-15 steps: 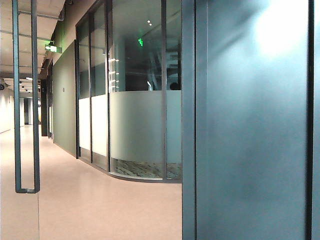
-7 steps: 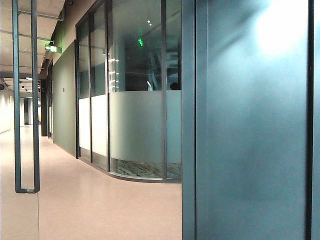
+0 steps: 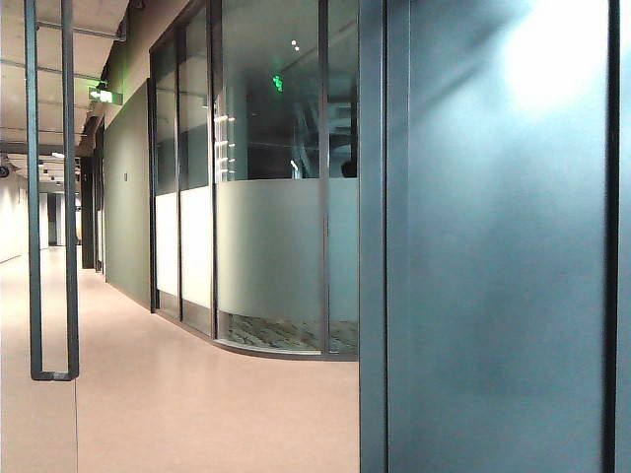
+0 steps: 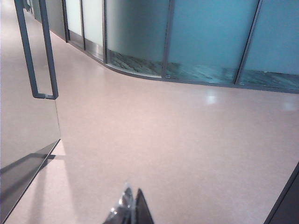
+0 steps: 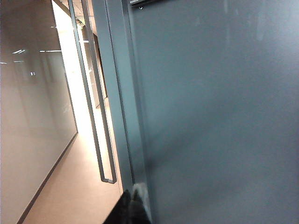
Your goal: Raise the arm to find the leftmost switch on the wall and turn off the lights.
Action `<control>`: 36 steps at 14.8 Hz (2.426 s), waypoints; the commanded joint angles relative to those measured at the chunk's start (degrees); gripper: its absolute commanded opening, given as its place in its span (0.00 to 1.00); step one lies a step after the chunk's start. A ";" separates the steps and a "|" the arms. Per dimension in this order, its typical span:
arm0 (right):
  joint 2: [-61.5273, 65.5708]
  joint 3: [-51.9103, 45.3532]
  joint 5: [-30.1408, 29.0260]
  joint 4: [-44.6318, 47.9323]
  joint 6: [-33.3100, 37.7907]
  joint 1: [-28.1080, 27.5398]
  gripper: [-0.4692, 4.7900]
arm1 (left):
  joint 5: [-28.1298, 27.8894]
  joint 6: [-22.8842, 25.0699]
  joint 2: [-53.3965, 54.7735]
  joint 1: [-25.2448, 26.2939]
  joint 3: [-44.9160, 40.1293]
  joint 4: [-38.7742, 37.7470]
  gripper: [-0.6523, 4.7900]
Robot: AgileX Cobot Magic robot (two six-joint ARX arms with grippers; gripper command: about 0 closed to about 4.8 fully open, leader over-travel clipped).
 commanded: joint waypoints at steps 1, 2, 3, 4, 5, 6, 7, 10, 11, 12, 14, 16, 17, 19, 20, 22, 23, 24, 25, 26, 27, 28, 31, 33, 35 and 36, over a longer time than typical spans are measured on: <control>0.00 0.24 -0.02 0.94 -0.13 -0.02 0.09 | -0.22 0.22 -0.02 0.09 0.13 0.74 0.11; 0.00 0.24 -0.02 0.94 -0.13 -0.02 0.09 | -0.22 0.22 -0.02 0.09 0.13 0.76 0.11; 0.00 0.24 0.00 0.83 -0.24 -0.02 0.09 | -0.20 0.22 -0.02 0.09 0.13 0.74 0.11; -0.17 0.26 0.09 0.87 -4.28 -0.09 0.09 | -0.22 0.22 -0.02 0.09 0.13 0.74 0.11; -0.79 0.26 0.17 -0.31 -8.57 -0.15 0.09 | -0.22 0.22 -0.02 0.09 0.13 0.76 0.11; -1.92 0.24 2.32 -3.52 -13.03 -0.74 0.09 | -0.20 0.22 -0.02 0.09 0.13 0.76 0.11; -3.21 -0.02 4.52 -7.76 -14.75 -2.40 0.09 | -0.22 0.22 -0.02 0.09 0.13 0.72 0.11; -8.72 -6.84 5.01 -11.87 -14.49 -12.44 0.09 | -0.22 0.24 -0.02 0.09 0.13 0.72 0.11; -11.17 -10.45 4.79 -11.89 -14.49 -15.89 0.09 | -0.22 0.24 -0.02 0.09 0.13 0.72 0.11; -13.84 -14.43 4.50 -11.89 -14.45 -18.67 0.09 | -0.20 0.22 -0.02 0.09 0.13 0.72 0.11; -18.75 -23.76 6.58 -9.66 -14.53 -22.10 0.09 | -0.20 0.22 -0.02 0.09 0.13 0.72 0.11; -22.80 -32.54 6.40 -7.80 -13.29 -23.54 0.09 | -0.22 0.24 -0.02 0.09 0.13 0.72 0.11; -24.24 -36.17 6.38 -6.03 -11.80 -23.54 0.09 | -0.22 0.24 -0.02 0.09 0.13 0.72 0.11; -26.16 -42.01 5.99 -2.19 -7.85 -23.54 0.09 | -0.22 0.22 -0.02 0.09 0.13 0.72 0.11; -26.64 -43.65 6.01 -1.18 -6.82 -23.54 0.09 | -0.22 0.22 -0.02 0.09 0.13 0.72 0.11; -27.26 -46.16 5.99 1.64 -6.71 -23.52 0.09 | -0.22 0.22 -0.02 0.09 0.13 0.70 0.11; -27.71 -46.97 5.99 2.25 -6.27 -23.52 0.09 | -0.22 0.22 -0.02 0.09 0.13 0.70 0.11; -28.48 -47.78 6.01 2.60 -5.86 -23.52 0.09 | -0.22 0.22 -0.02 0.09 0.13 0.70 0.11; -29.31 -48.46 5.99 2.64 -5.86 -23.52 0.09 | -0.22 0.22 -0.02 0.09 0.13 0.70 0.11; -30.03 -48.57 6.01 1.90 -5.86 -23.52 0.09 | -0.22 0.22 -0.02 0.09 0.13 0.68 0.11; -30.36 -48.57 6.01 1.90 -5.86 -23.52 0.09 | -0.22 0.22 -0.02 0.09 0.13 0.68 0.11; -30.29 -48.57 5.99 1.88 -5.68 -23.52 0.09 | -0.22 0.22 -0.02 0.09 0.13 0.68 0.11; -30.29 -48.57 5.99 1.92 -5.27 -22.47 0.09 | -0.22 0.22 -0.02 0.09 0.13 0.66 0.11; -30.29 -48.57 5.99 1.92 -5.27 -21.66 0.09 | -0.22 0.24 -0.02 0.09 0.13 0.66 0.11; -30.29 -48.54 5.99 2.34 -5.29 -21.44 0.09 | -0.22 0.24 -0.02 0.09 0.13 0.63 0.11; -30.29 -48.54 6.01 2.27 -5.29 -21.44 0.09 | -0.22 0.22 -0.02 0.09 0.13 0.63 0.11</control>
